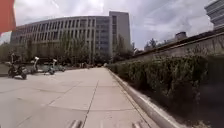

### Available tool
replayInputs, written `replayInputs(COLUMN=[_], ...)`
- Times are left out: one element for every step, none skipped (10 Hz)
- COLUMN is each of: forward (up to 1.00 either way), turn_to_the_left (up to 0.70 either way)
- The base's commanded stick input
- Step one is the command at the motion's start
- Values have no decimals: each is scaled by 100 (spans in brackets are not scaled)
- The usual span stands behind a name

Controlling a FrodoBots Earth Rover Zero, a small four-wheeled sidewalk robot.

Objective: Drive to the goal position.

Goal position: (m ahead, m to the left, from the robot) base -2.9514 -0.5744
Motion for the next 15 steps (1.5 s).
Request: replayInputs(forward=[0,0,0,0,9,43,70,70,70,70,70,70,70,70,70], turn_to_the_left=[0,0,0,0,0,0,0,0,0,0,0,0,25,35,35])
